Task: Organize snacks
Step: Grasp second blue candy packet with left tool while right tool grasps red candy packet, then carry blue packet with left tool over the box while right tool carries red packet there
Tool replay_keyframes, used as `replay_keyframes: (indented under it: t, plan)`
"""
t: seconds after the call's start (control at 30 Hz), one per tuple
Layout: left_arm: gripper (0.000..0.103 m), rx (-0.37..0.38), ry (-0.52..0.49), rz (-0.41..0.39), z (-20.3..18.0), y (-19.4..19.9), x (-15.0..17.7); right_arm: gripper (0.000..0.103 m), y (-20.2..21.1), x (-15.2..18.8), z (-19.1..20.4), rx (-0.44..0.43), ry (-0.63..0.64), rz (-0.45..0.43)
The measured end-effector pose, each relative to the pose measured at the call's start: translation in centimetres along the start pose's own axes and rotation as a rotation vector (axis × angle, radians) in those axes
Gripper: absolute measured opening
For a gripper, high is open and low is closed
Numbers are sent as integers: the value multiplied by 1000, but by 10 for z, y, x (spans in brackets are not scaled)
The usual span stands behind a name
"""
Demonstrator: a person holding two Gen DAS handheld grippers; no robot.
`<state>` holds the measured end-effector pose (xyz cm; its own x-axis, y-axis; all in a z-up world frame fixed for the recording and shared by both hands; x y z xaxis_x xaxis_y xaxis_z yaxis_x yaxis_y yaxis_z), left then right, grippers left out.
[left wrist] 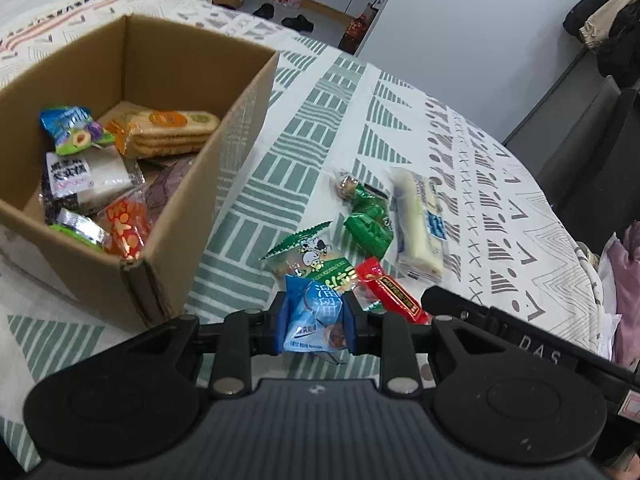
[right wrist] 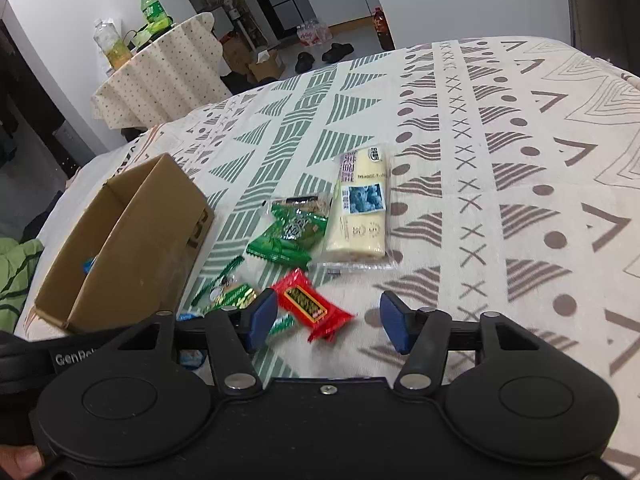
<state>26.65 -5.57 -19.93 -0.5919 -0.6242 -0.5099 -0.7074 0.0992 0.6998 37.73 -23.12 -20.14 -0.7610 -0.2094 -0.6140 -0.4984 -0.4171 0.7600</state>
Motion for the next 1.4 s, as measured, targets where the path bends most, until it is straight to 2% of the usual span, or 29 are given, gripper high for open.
replay_keyframes:
  t: [0.23, 0.4, 0.57, 0.67, 0.7, 0.73, 0.97, 1.4]
  plan:
    - [27, 2, 12, 7, 11, -6, -5, 54, -15, -5, 9, 0, 17, -30]
    - [27, -11, 0, 4, 13, -6, -7, 52, -32, -2, 13, 9, 34, 30]
    - [27, -39, -2, -20, 19, -1, -12, 51, -30, 3, 21, 19, 97, 48]
    - [27, -51, -4, -26, 22, 4, -13, 38, -28, 6, 24, 29, 135, 61]
    - [27, -53, -6, -27, 22, 5, -13, 26, -27, 6, 23, 22, 130, 72]
    - [27, -54, -9, -28, 22, 7, -12, 20, -27, 6, 23, 15, 124, 83]
    - [27, -57, -36, -49, 15, 24, -7, 19, -11, 9, 27, 3, 130, 95]
    - [27, -51, -73, -117, -3, 65, -6, 19, 31, -1, 35, -59, 105, -3]
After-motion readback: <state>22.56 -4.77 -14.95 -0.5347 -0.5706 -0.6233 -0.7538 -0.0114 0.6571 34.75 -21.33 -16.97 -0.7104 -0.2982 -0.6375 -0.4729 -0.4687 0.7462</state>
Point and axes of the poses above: each gripper's, at about its wrist camera, not at the fingertips, and y roughly against the way its jaws point, z to its left, x to its underside, the point moved 1 cm from there along -y, roughly the way its jaws point, and after that the axes turned 12 degrees about x, right-handed, at the moved point
